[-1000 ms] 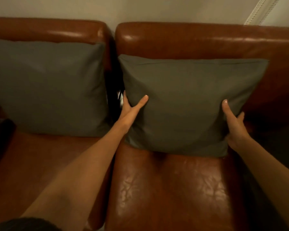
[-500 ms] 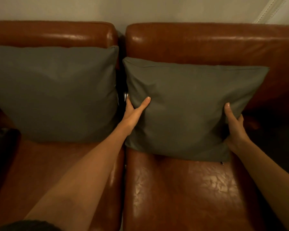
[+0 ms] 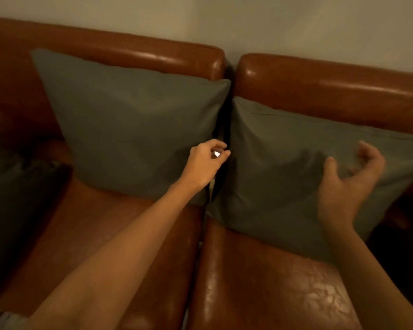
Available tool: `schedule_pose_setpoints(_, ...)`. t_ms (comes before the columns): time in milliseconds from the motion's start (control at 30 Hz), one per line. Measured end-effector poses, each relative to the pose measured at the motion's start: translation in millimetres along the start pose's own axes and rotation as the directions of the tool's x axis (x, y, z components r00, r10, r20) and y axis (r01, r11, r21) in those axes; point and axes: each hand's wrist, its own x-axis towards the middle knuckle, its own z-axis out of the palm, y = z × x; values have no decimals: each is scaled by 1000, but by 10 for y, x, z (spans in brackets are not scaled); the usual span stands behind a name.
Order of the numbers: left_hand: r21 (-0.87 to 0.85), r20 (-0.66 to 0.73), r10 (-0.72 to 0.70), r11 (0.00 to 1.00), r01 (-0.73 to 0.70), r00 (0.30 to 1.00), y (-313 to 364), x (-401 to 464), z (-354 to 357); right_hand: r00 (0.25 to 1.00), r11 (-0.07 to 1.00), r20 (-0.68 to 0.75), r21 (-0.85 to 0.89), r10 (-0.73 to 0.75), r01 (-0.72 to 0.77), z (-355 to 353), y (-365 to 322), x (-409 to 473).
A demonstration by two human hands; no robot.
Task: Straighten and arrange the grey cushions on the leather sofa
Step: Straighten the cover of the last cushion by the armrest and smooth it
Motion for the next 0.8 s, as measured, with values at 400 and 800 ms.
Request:
schedule_pose_setpoints(400,168,-737,-54,951,260,674,-1083,466,-2262,889,958,395,66,232,-279,1973,-783,-1113)
schedule_pose_setpoints(800,-546,-34,-387,780,307,922,-1655,872,-3114,739,749,356,142,572,-647,2455,-843,-1324)
